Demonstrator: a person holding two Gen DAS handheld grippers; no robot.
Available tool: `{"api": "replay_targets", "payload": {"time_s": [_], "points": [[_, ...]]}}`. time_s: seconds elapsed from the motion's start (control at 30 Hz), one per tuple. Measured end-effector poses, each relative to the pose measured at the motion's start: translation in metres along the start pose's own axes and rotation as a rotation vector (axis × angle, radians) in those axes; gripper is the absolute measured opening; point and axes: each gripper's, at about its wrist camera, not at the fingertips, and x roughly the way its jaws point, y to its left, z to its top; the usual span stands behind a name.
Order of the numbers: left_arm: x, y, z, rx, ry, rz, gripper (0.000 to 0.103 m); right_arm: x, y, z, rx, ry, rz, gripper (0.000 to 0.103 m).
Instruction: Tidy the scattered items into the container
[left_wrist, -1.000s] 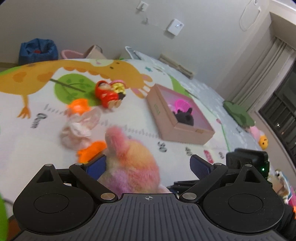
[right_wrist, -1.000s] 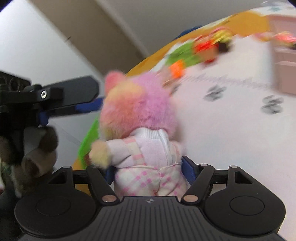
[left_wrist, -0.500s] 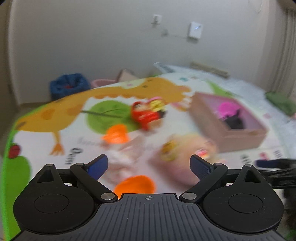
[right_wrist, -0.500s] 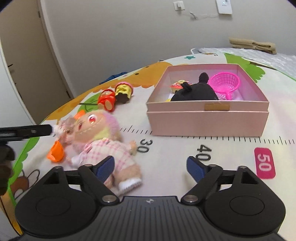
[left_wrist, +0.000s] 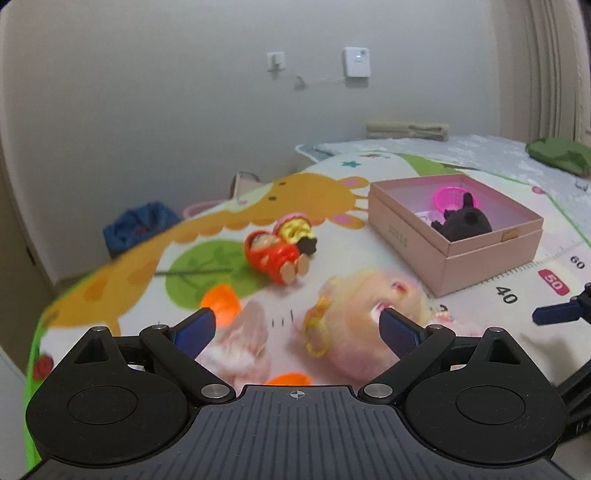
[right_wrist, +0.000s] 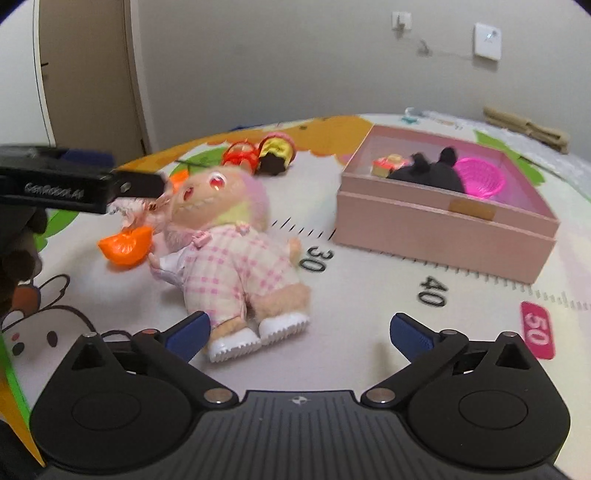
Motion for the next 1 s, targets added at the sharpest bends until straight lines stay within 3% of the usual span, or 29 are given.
{"api": "replay_targets", "payload": {"time_s": [0.1, 0.27, 0.47, 0.7, 0.9, 1.0], "points": [[0.008, -0.007, 0.003, 0.038, -0.003, 0.015, 0.098, 0.004, 0.003, -0.001, -0.025, 0.011, -0.009, 0.103], [0.017, 0.001, 0.011, -0.020, 0.013, -0.006, 0.098, 0.011, 0.007, -0.001, -0.065, 0.029, -0.023, 0.103], [0.025, -0.004, 0.012, -0.010, 0.015, -0.032, 0.099, 0.016, 0.010, -0.003, -0.081, 0.034, -0.029, 0.103], [0.009, 0.004, 0.010, -0.041, -0.005, -0.052, 0.098, -0.008, -0.012, 0.010, 0.040, -0.057, 0.025, 0.103], [-0.010, 0.030, -0.012, -0.123, 0.022, -0.163, 0.098, -0.010, 0.008, 0.014, -0.120, -0.102, 0.022, 0.103], [-0.010, 0.023, -0.025, -0.055, 0.062, -0.181, 0.098, 0.006, 0.030, 0.015, -0.242, -0.094, -0.014, 0.103]]}}
